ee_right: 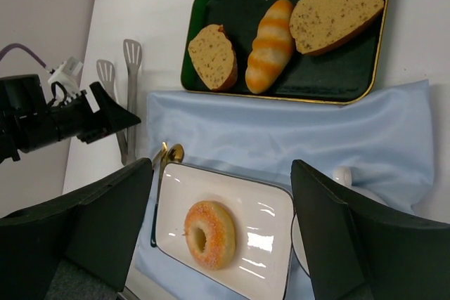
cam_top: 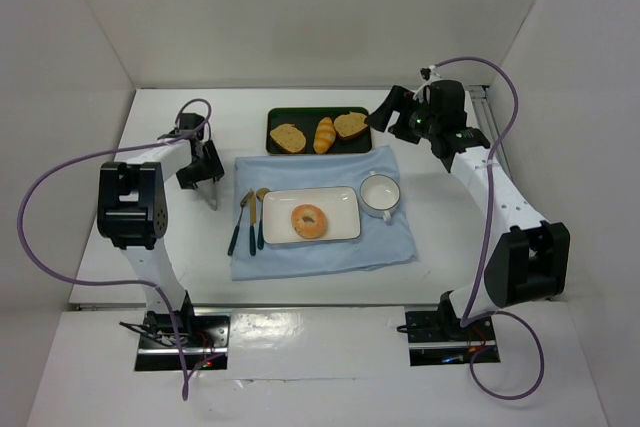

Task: Place the bread

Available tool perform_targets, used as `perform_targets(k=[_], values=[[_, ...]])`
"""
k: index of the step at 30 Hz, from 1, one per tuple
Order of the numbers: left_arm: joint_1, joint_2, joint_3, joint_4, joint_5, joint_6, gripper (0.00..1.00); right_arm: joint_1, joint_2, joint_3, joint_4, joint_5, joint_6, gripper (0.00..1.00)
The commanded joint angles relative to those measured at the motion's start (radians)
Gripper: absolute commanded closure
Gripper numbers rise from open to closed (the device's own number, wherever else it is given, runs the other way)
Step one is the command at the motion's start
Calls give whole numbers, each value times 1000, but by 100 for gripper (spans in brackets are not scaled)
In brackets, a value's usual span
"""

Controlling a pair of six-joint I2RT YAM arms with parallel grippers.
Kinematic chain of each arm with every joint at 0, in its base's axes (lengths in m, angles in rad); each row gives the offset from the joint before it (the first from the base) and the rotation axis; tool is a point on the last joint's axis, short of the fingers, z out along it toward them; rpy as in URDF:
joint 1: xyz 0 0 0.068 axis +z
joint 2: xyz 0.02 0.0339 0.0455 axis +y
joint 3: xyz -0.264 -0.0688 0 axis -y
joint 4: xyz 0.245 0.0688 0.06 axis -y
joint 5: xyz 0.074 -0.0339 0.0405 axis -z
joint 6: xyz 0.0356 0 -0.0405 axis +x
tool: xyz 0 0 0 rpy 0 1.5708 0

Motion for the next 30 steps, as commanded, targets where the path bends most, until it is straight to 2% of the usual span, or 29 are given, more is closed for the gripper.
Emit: perform_targets(k=[1, 6, 7, 12, 16, 20, 24, 30], values=[[19, 93, -17, -63, 11, 34, 19, -1, 1, 54, -32, 13, -30, 14], [19, 57, -17, -73, 11, 3, 15, -1, 11, 54, -50, 22, -39, 8], [19, 45, -17, -73, 11, 3, 13, -1, 11, 54, -51, 22, -39, 1], [19, -35, 2, -73, 11, 23, 12, -1, 11, 54, -60, 31, -48, 1], [19, -199, -23, -40, 49, 11, 12, -1, 46, 109, -106, 52, -48, 1], [19, -482, -70, 49, 155, -18, 12, -1, 55, 129, -118, 83, -48, 1], [8, -639, -93, 80, 302, -78, 12, 8, 46, 139, -118, 143, -59, 1], [-13, -758, -139, 62, 391, -162, 7, 39, 55, 191, -170, 219, -68, 1]])
